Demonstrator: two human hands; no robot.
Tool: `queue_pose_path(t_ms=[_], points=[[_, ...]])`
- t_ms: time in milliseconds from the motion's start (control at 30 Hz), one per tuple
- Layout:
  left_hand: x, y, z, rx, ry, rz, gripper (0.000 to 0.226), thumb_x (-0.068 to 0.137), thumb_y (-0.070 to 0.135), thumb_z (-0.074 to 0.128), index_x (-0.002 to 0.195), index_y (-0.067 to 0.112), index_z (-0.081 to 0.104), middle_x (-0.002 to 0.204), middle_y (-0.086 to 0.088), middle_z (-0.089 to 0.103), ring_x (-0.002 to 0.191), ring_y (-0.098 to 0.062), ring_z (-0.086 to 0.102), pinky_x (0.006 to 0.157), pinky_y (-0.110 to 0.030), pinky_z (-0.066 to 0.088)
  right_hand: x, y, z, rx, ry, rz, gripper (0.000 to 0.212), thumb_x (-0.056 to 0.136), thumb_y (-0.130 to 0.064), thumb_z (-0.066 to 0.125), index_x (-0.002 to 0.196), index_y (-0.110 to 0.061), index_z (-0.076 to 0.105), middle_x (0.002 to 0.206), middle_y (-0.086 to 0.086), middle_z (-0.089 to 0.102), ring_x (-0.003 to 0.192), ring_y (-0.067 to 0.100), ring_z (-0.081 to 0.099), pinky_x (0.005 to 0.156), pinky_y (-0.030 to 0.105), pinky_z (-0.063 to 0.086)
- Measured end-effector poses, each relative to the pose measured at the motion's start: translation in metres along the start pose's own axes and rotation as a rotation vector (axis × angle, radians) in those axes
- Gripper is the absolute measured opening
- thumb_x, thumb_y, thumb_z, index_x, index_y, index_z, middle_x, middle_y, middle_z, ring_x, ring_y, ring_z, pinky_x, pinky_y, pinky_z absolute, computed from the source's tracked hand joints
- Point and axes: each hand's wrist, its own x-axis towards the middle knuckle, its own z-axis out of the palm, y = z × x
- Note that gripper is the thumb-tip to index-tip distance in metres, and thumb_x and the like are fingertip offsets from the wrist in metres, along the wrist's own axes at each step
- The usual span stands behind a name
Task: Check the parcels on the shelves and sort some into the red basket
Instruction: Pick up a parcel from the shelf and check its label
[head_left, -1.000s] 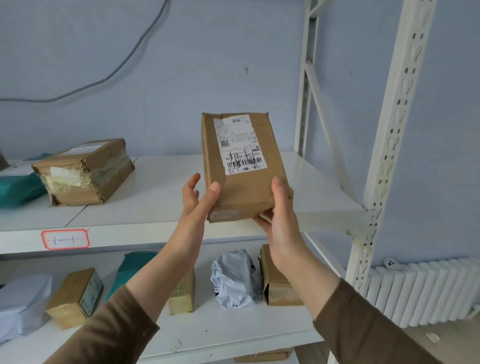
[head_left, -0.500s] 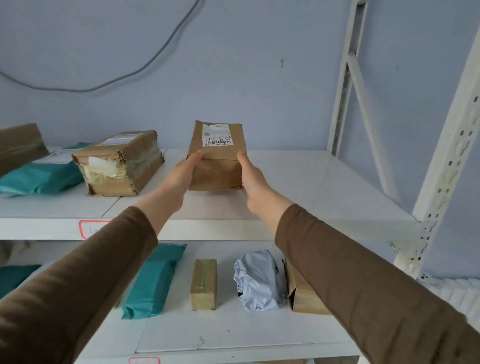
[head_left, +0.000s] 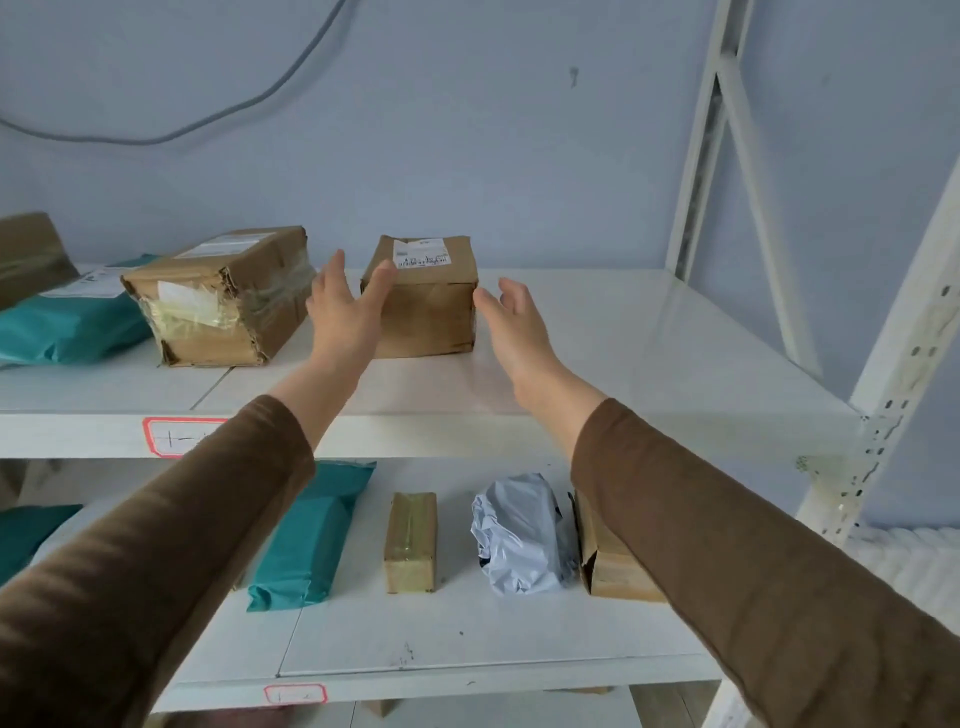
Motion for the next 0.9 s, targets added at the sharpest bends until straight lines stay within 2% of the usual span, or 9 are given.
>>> queue_pose_path(t_ms=[67,133,233,300,400,533,633,733,900], points=[[-0.028,0.007,0.002,0.039,0.035,0.250,0.075,0.101,0.055,0.056,0.164,0.026,0.027,0.171,0.000,0.021,0.159,-0.020,0.014,0.127,-0.041,0.016,-0.027,0.006,-0.021,-0.103,0.083,-0.245,0.050,0.103,-0.037,0.055,0.149,-0.022,0.043,0.153,-0.006,0.046,0.142,0.016,0.041,0.102,0.019,0.033],[-0.060,0.009,0.011,0.062,-0.030,0.456,0.067,0.104,0.045,0.058,0.161,0.021,0.032,0.169,-0.003,0.024,0.158,-0.017,0.017,0.128,-0.037,0.018,-0.057,0.017,-0.042,-0.207,0.148,-0.490,0.040,0.103,-0.027,0.057,0.142,-0.019,0.050,0.143,-0.008,0.052,0.134,0.014,0.046,0.100,0.012,0.034],[-0.115,0.001,0.035,0.107,-0.177,0.656,0.064,0.103,0.033,0.062,0.158,0.012,0.036,0.166,-0.009,0.028,0.157,-0.019,0.021,0.128,-0.029,0.019,-0.097,0.041,-0.077,-0.316,0.223,-0.739,0.031,0.102,-0.009,0.057,0.132,-0.007,0.058,0.133,-0.002,0.058,0.126,0.019,0.053,0.105,0.023,0.038],[-0.149,-0.009,0.054,0.100,-0.277,0.735,0.060,0.102,0.023,0.066,0.154,0.007,0.041,0.163,-0.012,0.032,0.155,-0.023,0.027,0.126,-0.029,0.022,-0.116,0.065,-0.100,-0.380,0.244,-0.823,0.027,0.100,-0.003,0.054,0.126,-0.001,0.061,0.127,0.001,0.058,0.121,0.024,0.056,0.103,0.032,0.043],[-0.186,-0.040,0.085,0.074,-0.387,0.760,0.050,0.100,0.011,0.065,0.147,0.006,0.049,0.154,-0.012,0.044,0.147,-0.026,0.039,0.122,-0.035,0.032,-0.134,0.114,-0.133,-0.473,0.213,-0.754,0.022,0.101,-0.007,0.050,0.121,-0.005,0.061,0.122,-0.004,0.056,0.112,0.024,0.058,0.094,0.038,0.049],[-0.210,-0.087,0.133,0.068,-0.530,0.581,0.042,0.099,0.004,0.062,0.140,0.009,0.055,0.138,-0.004,0.055,0.133,-0.018,0.050,0.114,-0.029,0.039,-0.147,0.178,-0.172,-0.509,0.231,-0.481,0.021,0.100,-0.007,0.048,0.114,-0.007,0.064,0.112,0.004,0.061,0.104,0.019,0.059,0.089,0.027,0.050],[-0.213,-0.124,0.175,0.110,-0.641,0.333,0.045,0.099,0.011,0.062,0.142,0.014,0.052,0.140,-0.002,0.054,0.134,-0.020,0.048,0.116,-0.036,0.039,-0.148,0.220,-0.196,-0.523,0.249,-0.236,0.022,0.103,-0.007,0.050,0.120,-0.015,0.061,0.116,0.001,0.061,0.106,0.009,0.059,0.088,0.016,0.047],[-0.211,-0.148,0.214,0.121,-0.716,-0.033,0.050,0.097,0.011,0.067,0.145,0.013,0.050,0.136,-0.001,0.049,0.134,-0.026,0.049,0.114,-0.039,0.039,-0.134,0.261,-0.218,-0.471,0.244,0.064,0.025,0.104,-0.011,0.052,0.127,-0.018,0.058,0.128,0.000,0.060,0.117,0.015,0.058,0.099,0.028,0.048],[-0.205,-0.165,0.261,-0.014,-0.755,-0.497,0.060,0.102,0.010,0.063,0.156,0.009,0.037,0.129,0.001,0.047,0.115,-0.019,0.050,0.090,-0.025,0.039,-0.113,0.300,-0.236,-0.225,0.238,0.564,0.052,0.107,-0.020,0.052,0.156,-0.017,0.035,0.155,0.010,0.042,0.129,0.025,0.048,0.103,0.032,0.037]])
